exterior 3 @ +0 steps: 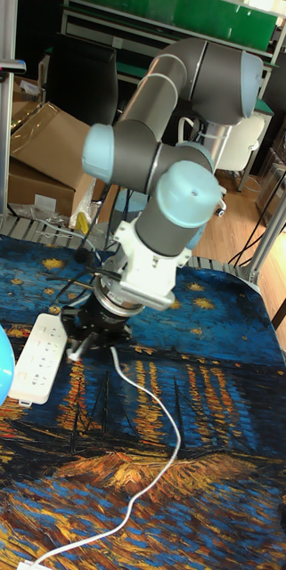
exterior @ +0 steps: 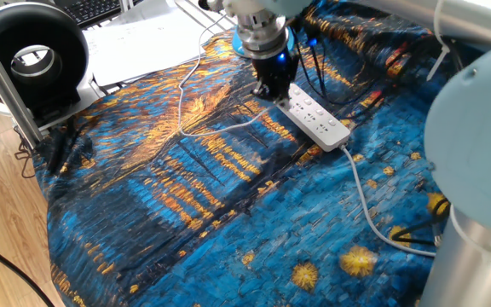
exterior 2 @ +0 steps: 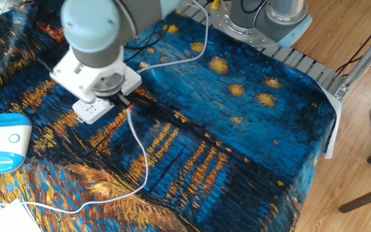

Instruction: Plug in the power cord of the desk lamp, turn on the socket, and light up the desk lamp

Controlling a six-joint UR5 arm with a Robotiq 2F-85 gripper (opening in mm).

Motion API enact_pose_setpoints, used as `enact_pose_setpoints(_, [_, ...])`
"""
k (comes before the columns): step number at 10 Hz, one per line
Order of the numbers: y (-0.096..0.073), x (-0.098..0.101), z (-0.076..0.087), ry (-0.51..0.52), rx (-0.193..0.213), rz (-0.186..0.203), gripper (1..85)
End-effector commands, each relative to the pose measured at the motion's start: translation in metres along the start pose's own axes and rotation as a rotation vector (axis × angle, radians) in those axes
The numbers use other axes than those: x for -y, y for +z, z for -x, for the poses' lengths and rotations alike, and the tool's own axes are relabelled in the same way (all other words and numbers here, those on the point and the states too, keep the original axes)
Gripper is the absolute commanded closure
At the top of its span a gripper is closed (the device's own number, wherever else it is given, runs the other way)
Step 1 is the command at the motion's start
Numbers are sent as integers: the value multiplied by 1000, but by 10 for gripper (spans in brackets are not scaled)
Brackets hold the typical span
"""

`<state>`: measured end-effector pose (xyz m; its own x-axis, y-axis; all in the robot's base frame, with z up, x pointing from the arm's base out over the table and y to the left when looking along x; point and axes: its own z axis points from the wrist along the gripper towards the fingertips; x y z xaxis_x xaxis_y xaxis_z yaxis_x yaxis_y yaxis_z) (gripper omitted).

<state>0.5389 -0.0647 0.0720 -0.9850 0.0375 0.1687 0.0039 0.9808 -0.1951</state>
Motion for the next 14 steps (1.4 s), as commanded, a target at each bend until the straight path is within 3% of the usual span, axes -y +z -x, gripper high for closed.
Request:
enact_pose_setpoints(1, [-2,-18,-17,172,-72,87,843])
enact_pose_setpoints(2, [-1,-13,-15,166,-62,70,843])
enact_pose_setpoints(5, [-2,-21,-19,114,-78,100,843])
enact_pose_setpoints(6, [-1,-15,-15,68,-58,79,843])
enact_pose_setpoints(9, [-3,-34,-12,29,-49,154,843])
enact_pose_setpoints(10, [-2,-27,-12,29,-46,126,843])
enact_pose_setpoints(13, [-3,-30,-14,28,-55,140,843])
enact_pose_setpoints(14, [-2,-25,-12,13,-45,120,843])
